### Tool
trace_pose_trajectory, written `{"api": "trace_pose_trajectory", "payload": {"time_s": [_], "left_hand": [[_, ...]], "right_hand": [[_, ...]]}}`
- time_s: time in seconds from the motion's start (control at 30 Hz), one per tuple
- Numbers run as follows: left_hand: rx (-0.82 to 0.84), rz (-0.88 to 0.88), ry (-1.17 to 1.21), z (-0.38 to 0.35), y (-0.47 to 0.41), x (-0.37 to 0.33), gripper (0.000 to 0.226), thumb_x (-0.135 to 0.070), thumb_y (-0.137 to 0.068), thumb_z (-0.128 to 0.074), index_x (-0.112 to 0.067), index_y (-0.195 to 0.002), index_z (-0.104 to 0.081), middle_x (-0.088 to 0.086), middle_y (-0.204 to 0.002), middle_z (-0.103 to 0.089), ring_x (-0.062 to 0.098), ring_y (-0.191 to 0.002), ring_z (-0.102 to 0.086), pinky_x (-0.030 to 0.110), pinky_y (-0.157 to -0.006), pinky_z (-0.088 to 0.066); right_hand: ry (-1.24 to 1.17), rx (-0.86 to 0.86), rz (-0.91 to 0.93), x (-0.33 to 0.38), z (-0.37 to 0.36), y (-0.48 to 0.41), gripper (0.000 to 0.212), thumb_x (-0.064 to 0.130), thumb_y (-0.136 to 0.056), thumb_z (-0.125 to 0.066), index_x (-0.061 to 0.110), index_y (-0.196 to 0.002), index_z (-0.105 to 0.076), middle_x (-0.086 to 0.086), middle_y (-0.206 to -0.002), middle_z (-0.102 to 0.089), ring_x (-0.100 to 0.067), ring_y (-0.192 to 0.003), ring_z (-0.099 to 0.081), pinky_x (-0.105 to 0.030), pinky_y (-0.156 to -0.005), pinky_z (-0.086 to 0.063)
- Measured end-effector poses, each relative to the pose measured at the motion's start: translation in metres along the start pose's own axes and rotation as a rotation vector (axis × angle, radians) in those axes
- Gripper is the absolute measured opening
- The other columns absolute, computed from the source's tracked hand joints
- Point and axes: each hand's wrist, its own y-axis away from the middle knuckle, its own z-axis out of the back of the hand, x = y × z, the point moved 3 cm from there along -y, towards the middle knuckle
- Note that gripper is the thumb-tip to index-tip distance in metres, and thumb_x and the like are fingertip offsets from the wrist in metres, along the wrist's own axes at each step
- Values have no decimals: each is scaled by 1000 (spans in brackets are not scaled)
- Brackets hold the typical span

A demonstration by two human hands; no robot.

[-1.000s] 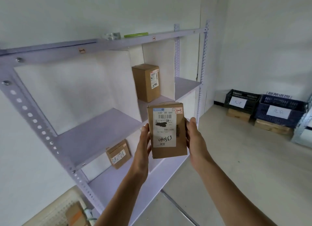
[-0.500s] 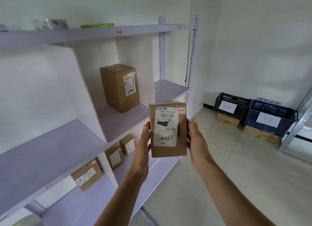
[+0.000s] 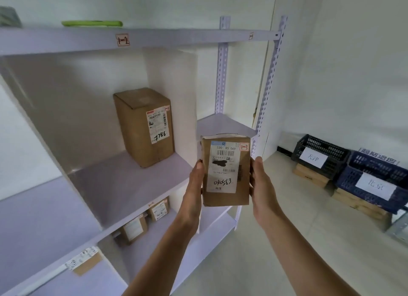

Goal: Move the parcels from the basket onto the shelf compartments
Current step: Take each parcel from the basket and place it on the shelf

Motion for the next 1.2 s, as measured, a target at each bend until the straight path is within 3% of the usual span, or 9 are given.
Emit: {"api": "trace_pose_trajectory", "payload": {"time_s": [0.13, 0.3, 0.47, 0.57, 0.73, 0.87, 1.03, 1.2], "left_hand": [[-22, -31, -12, -20, -44, 7, 48, -73, -98, -26, -56, -139, -45, -35, -127, -59, -11, -114, -56, 32, -105, -39], [-109, -70, -29, -49, -102, 14, 53, -77, -99, -31, -52, -141, -51, -24, -132, -67, -1, -123, -62, 22, -91, -47], [-242, -131, -49, -77, -149, 15, 63, -71, -97, -27, -42, -147, -52, -16, -140, -67, 2, -126, -63, 28, -97, -49], [-345, -157, -45, -86, -170, 11, 64, -70, -99, -27, -39, -149, -52, -12, -142, -66, 7, -131, -63, 35, -104, -49], [-500, -174, -27, -91, -191, 9, 63, -70, -97, -29, -37, -144, -56, -9, -138, -69, 10, -128, -65, 34, -102, -50], [-573, -185, -16, -87, -202, 12, 62, -67, -100, -28, -32, -142, -58, -6, -135, -70, 10, -128, -64, 37, -109, -47], [-636, -198, 20, -75, -226, 26, 64, -64, -106, -29, -21, -145, -56, 4, -136, -71, 23, -131, -64, 56, -115, -48], [-671, -213, 59, -61, -246, 41, 80, -77, -100, -36, -15, -147, -54, 10, -136, -70, 31, -131, -64, 66, -114, -45]], "right_hand": [[-4, 46, 11, -3, 11, -54, 51, 53, -112, -23, 34, -120, -70, 17, -100, -81, 5, -89, -75, -21, -72, -53], [1, 136, 17, -1, 26, -132, 54, 56, -110, -24, 33, -123, -71, 11, -110, -80, -7, -105, -74, -31, -82, -54], [-1, 295, -1, 8, 36, -204, 53, 54, -111, -25, 30, -122, -70, 9, -112, -80, -7, -105, -74, -29, -80, -55], [-17, 423, 6, 16, 34, -238, 51, 52, -110, -26, 28, -129, -67, 7, -121, -78, -8, -112, -73, -28, -87, -56], [-44, 551, 12, 20, 22, -275, 59, 63, -97, -34, 23, -123, -68, 1, -119, -78, -20, -117, -72, -37, -96, -56], [-77, 601, 15, 12, 9, -292, 64, 71, -100, -38, 18, -124, -65, -4, -119, -77, -23, -114, -72, -50, -103, -54], [-108, 615, 29, -4, -5, -307, 116, 97, -67, -56, 3, -133, -51, -20, -124, -69, -35, -117, -68, -49, -97, -54], [-125, 628, 26, -23, -19, -323, 114, 97, -71, -55, 3, -136, -50, -20, -126, -69, -39, -121, -65, -47, -98, -53]]}}
